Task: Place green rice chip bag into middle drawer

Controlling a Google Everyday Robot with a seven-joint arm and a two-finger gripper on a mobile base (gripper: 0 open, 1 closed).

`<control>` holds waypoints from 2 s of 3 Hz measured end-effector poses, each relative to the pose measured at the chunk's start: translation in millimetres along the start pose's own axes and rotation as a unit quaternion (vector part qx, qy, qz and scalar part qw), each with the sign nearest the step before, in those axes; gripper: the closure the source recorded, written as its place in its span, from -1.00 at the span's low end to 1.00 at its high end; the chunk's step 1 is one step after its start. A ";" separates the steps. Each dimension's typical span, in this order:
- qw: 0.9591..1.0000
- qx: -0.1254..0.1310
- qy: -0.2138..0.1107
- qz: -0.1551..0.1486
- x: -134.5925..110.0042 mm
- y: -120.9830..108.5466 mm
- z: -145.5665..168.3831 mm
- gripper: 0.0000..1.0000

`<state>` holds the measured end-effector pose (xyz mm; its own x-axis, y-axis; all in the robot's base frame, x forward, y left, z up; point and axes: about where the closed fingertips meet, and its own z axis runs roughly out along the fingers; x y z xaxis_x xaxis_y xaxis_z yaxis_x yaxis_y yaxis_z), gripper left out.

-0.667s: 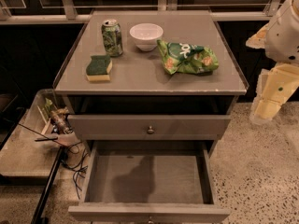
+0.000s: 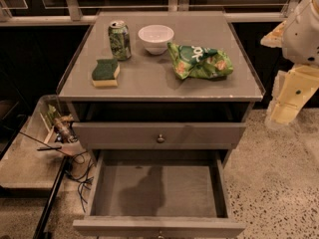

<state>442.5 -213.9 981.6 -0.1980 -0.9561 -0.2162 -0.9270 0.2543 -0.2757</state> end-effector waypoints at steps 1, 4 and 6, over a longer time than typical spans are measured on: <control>0.999 0.028 -0.040 -0.018 -3.9 -10.1 -1.7 -1.00; 0.993 0.054 -0.106 -0.025 -36.6 -50.9 21.8 -1.00; 0.992 0.040 -0.117 -0.031 -81.3 -107.6 94.2 -1.00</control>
Offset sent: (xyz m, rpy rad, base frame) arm 0.0613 -0.0038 0.0151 0.2843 -0.3155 0.0750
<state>588.4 -149.9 940.6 -0.0539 -0.9127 -0.4051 -0.9046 0.2164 -0.3671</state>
